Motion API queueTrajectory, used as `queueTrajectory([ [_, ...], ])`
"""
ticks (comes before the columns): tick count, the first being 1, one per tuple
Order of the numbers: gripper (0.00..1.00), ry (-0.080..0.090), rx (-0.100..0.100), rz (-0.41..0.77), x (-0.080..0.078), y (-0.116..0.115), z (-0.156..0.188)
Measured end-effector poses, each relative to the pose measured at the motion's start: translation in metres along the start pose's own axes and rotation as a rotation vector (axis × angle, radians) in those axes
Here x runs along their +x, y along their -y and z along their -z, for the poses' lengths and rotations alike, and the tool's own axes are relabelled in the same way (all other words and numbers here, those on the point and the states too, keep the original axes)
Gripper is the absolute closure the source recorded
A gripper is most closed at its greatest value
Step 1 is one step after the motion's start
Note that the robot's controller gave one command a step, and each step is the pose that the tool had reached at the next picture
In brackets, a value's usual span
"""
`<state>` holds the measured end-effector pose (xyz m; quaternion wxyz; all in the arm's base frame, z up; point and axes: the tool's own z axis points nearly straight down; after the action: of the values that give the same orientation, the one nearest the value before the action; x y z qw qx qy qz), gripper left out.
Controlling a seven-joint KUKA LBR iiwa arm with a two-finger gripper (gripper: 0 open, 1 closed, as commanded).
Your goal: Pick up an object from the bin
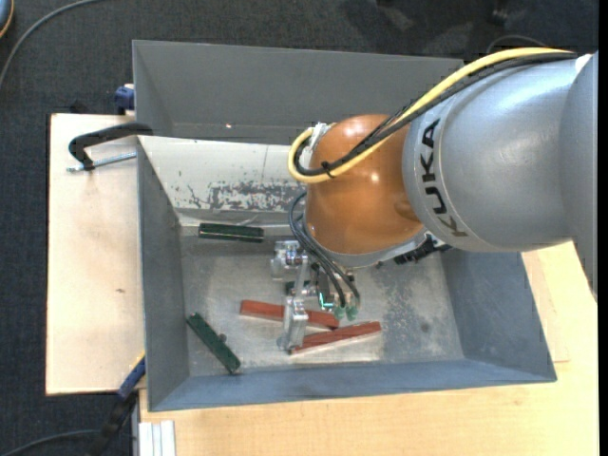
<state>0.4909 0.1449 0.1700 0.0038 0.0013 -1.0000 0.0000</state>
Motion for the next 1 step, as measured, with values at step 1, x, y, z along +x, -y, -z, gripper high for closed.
queueTrajectory([
  [1,0.00,0.003,0.001,-0.073,-0.0374,0.0481,-0.1001],
])
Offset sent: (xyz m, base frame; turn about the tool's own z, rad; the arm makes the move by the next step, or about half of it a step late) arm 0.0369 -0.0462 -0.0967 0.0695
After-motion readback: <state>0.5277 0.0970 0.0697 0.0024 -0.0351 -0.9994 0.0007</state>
